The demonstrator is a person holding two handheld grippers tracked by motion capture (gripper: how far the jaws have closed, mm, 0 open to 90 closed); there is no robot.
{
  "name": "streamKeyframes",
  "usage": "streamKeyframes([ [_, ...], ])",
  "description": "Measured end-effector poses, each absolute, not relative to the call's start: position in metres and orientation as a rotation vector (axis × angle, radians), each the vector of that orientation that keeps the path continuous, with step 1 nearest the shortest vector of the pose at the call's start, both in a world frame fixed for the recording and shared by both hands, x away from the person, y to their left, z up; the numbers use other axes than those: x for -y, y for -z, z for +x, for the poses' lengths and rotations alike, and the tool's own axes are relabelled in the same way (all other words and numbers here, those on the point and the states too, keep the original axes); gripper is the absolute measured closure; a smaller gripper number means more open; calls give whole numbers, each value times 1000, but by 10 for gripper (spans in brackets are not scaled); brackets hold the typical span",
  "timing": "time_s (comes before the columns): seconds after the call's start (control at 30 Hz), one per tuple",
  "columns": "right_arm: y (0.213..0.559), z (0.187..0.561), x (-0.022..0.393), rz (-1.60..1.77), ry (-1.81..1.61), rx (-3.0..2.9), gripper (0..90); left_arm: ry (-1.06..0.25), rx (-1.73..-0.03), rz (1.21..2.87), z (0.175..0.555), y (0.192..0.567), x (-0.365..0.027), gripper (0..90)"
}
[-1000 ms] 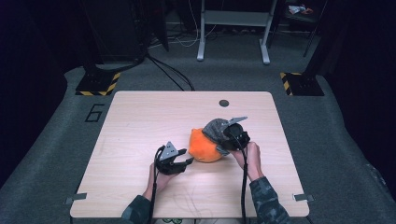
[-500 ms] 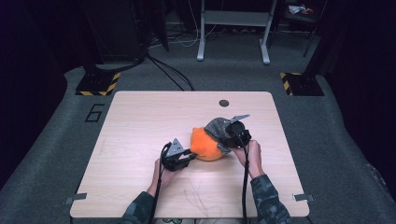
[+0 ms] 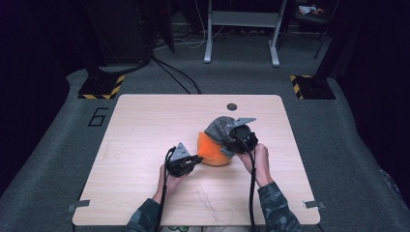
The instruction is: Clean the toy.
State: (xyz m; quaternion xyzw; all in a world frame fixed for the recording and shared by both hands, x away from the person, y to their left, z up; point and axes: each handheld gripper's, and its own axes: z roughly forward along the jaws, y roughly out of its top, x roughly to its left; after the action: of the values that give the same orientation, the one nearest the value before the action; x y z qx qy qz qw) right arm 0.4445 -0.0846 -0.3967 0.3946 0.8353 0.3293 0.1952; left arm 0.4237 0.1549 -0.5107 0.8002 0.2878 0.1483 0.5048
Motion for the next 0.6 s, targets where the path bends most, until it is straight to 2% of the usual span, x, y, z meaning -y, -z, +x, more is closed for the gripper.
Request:
streamKeyframes([
  [0.3,409,448,50,1008,-828,-2436,678,-356,-690,1910,426,515,-157,825],
  [0.6,410,448,60,1035,-790,-2434,678,-348,-678,1895,426,518,-159,826],
])
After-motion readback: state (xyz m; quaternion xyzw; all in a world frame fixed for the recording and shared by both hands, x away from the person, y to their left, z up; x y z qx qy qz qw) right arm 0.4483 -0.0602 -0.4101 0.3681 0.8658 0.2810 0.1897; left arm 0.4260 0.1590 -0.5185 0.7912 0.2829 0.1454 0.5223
